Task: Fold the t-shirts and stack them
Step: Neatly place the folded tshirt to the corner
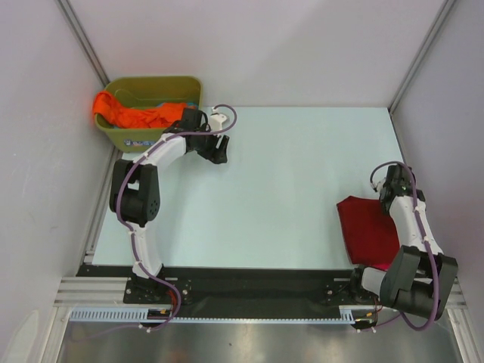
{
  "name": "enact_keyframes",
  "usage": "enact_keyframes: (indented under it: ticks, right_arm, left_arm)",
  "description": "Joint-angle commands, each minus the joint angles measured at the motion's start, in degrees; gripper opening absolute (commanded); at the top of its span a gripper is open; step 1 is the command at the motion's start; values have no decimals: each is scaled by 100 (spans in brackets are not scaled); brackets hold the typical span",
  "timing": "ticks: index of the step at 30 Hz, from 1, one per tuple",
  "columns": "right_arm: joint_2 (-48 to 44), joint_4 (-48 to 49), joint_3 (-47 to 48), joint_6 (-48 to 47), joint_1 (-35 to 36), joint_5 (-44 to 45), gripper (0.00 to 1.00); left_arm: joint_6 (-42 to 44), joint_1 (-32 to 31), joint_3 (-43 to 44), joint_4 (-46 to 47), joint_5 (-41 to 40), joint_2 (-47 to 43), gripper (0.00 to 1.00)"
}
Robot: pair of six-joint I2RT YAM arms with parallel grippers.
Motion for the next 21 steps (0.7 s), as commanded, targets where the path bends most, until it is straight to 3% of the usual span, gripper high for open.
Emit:
enact_keyframes:
  ticks: [1,21]
  right_arm:
    - [13,459,-146,-762,-240,396,0]
    - [330,1180,-454,-771,-960,79,0]
  left_arm:
    - [-8,68,201,38,141,13,72]
    - [-17,130,149,20,97,48,72]
